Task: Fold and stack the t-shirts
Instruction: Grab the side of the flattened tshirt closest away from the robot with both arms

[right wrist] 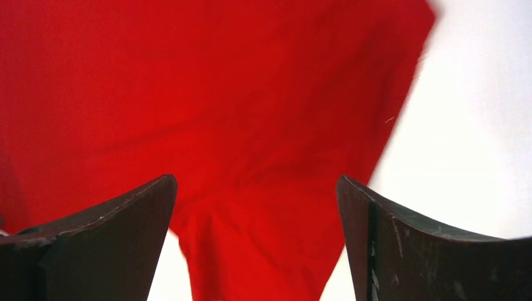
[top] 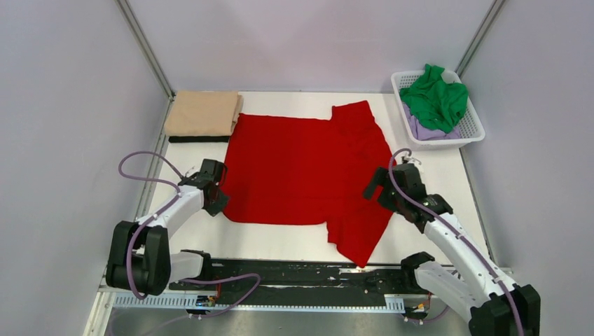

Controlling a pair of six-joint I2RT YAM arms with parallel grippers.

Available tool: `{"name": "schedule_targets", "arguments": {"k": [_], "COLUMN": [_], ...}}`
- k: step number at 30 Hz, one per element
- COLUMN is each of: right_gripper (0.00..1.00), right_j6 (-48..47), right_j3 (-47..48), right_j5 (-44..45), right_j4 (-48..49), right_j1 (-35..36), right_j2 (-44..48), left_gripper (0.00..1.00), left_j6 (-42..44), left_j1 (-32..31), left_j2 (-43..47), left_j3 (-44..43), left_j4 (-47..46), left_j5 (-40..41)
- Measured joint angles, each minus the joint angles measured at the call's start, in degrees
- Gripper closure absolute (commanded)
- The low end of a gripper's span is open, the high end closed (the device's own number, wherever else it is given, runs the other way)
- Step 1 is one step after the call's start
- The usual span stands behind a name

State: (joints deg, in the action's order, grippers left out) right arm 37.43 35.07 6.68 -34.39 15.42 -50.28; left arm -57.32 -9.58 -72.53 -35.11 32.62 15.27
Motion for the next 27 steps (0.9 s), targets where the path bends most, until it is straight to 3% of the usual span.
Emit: {"name": "schedule_targets", "arguments": {"k": [5,14,27], "right_gripper": [0.16,0.37,0.49], "right_j6": [3.3,13.4,20.1], "right_j3": [1.2,2.8,-0.3], "right_j5": [0.2,-1.6,-4.2], "right_j4": [-7.2,-20.6,-13.6], "right_j1": [15.5,37.4,42.6], "right_j2": [-0.6,-7.5,-20.2], "left_gripper": [1.0,1.0,1.0], "left_j6": [0.0,0.0,0.3], "left_j1": [0.0,0.0,0.0], "left_j2": [4.2,9.9,11.4], "left_j3": [0.5,1.8,2.3], "left_j4": [5.2,8.9,9.7], "left_j5": [0.5,1.8,1.7]}}
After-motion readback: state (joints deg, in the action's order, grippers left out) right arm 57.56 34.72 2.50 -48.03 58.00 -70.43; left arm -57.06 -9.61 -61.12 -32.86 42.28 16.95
